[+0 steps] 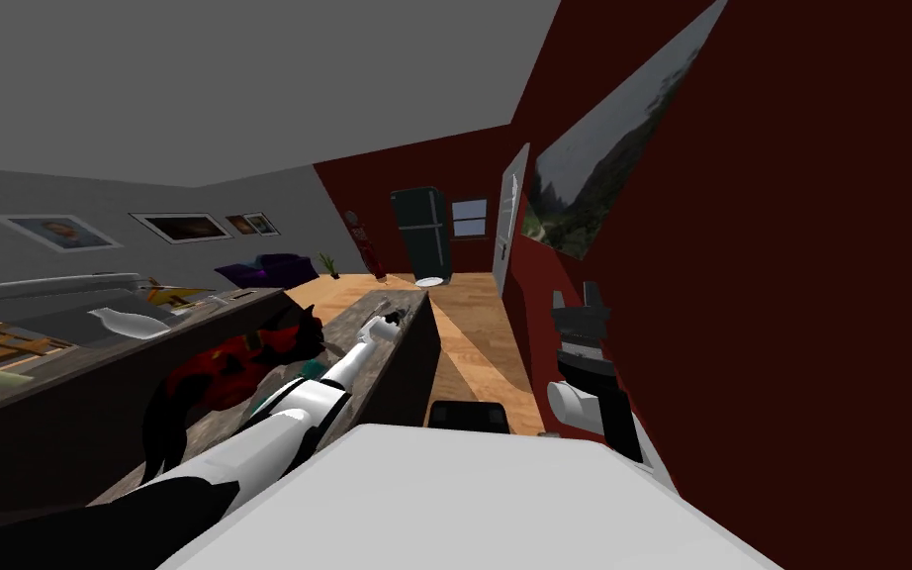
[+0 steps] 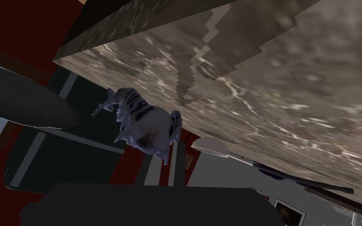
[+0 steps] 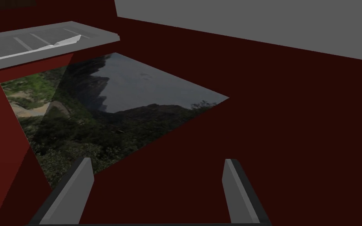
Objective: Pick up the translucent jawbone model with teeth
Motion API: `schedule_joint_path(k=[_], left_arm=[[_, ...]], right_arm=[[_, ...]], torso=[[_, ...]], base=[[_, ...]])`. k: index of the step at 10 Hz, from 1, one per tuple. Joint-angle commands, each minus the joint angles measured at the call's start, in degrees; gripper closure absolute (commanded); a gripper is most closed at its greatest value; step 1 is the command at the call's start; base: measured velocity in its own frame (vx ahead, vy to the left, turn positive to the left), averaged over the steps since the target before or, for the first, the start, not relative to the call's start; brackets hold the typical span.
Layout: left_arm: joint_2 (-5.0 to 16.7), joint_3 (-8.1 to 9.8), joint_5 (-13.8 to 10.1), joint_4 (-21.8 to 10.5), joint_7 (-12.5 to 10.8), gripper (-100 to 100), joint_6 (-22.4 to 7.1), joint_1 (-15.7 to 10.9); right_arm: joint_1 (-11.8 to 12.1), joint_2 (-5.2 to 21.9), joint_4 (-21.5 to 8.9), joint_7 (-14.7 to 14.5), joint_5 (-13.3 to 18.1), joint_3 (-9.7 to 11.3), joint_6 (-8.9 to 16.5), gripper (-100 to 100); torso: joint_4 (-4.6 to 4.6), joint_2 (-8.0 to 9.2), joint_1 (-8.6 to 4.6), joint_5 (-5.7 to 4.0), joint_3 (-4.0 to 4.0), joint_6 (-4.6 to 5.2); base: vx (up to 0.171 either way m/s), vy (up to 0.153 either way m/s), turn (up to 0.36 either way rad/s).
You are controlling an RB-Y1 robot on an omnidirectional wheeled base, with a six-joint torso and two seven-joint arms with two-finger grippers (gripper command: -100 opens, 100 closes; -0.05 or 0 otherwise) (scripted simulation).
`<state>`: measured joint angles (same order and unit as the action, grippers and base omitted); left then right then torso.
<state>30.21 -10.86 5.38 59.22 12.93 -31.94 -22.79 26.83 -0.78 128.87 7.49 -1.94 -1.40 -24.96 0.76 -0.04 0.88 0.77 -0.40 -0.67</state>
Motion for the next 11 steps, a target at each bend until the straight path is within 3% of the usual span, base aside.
schedule_joint_path(k=[1,2,3,5,6,8,9,10,11], left_arm=[[-1.86,-0.54,1.01,-1.36,0.31,100,-0.05,-2.73],[-1.86,-0.54,1.01,-1.36,0.31,100,-0.05,-2.73],[-4.47,-1.80,2.17,-3.90,1.17,100,-0.22,-5.11],[-4.47,-1.80,2.17,-3.98,1.17,100,-0.22,-6.48],[-7.07,-3.06,3.34,-6.59,2.04,100,-0.39,-9.17],[-7.07,-3.06,3.34,-6.59,2.04,100,-0.39,-10.24],[-9.61,-4.32,4.50,-9.20,2.90,100,-0.57,-12.93],[-8.54,-3.69,3.93,-10.06,2.39,100,0.61,-12.62],[-8.74,-3.79,4.04,-10.49,2.48,0,0.75,-12.93]], right_arm=[[0.00,0.00,0.00,0.00,0.00,0.00,0.00,0],[-0.01,0.00,0.00,0.00,0.00,0.01,0.00,0],[-0.01,0.00,0.00,0.00,0.00,0.01,0.00,0],[-0.01,0.00,0.00,0.00,0.00,0.01,0.00,0],[-0.01,0.00,0.00,0.00,0.00,0.01,0.00,0],[-0.01,0.00,0.00,0.00,0.00,0.01,0.00,0],[-0.01,0.00,0.00,0.00,0.00,0.01,0.00,0],[0.00,0.00,0.00,0.00,0.00,0.00,0.00,0],[-0.01,0.00,0.00,0.00,0.00,0.01,0.00,0]], torso=[[0.00,0.00,0.00,0.00,0.00,0.00],[0.00,-0.01,-0.01,0.01,0.00,0.05],[0.00,-0.06,-0.10,-0.01,-0.03,0.10],[-0.01,-0.06,-0.03,0.00,-0.02,0.06],[-0.02,-0.09,-0.08,0.00,-0.03,0.11],[-0.03,-0.02,0.02,0.01,0.01,0.08],[-0.04,-0.03,-0.06,0.01,0.01,0.13],[-0.03,-0.04,-0.01,0.01,0.00,0.08],[-0.02,-0.03,-0.03,0.02,0.00,0.09]], base=[[-0.032,0.041,0.097],[-0.017,0.019,-0.020],[-0.021,0.035,0.222],[-0.013,0.022,0.066],[-0.025,0.035,0.225],[-0.016,0.028,0.061],[-0.012,0.045,0.216],[-0.006,0.018,0.043],[0.000,0.000,0.000]])
